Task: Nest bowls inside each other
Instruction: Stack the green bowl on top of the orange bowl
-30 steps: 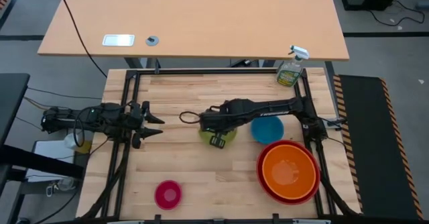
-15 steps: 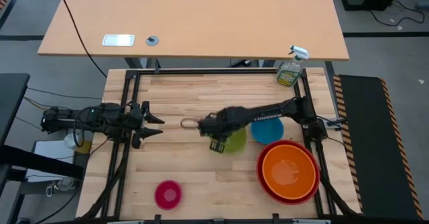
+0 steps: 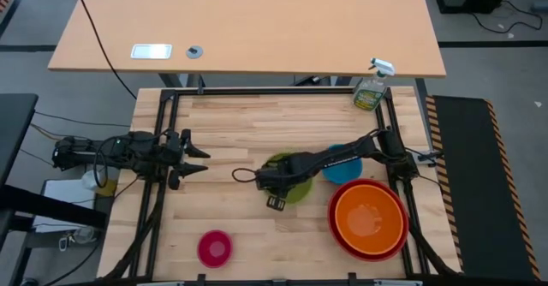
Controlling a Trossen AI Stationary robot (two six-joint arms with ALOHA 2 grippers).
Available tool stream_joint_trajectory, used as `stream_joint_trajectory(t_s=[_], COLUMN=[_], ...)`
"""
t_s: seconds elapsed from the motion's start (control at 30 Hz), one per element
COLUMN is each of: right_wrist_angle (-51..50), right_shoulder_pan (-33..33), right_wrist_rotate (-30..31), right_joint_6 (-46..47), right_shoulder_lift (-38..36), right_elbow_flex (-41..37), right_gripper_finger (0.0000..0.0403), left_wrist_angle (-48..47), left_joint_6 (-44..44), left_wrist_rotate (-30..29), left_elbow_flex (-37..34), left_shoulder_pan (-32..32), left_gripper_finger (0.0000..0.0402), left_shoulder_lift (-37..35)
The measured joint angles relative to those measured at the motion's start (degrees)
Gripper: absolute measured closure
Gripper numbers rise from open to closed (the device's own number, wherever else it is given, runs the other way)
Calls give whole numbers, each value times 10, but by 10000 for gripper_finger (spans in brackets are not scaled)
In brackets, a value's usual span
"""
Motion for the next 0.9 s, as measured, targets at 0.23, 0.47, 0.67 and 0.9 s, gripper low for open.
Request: stream_joint_trajectory(t_s=[0.23,0.47,0.67,0.9], right_wrist_angle=[-43,-17,76,101], right_shoulder_pan=[-8,-19,-13,-10], right_wrist_rotate=[31,2,-39,-42], right_joint_6=[13,13,0,-5], right_shoulder_lift=[-2,13,38,45], right_elbow_flex=[22,24,23,23], right_gripper_finger=[293,293,293,293], left_wrist_angle=[0,0,0,-1], left_joint_6=[0,0,0,0], left_wrist_rotate=[0,0,0,0], left_elbow_flex=[0,0,0,0], left_shoulder_pan=[0,0,0,0], left_gripper_finger=[207,207,207,207], left_shoulder_lift=[0,0,0,0])
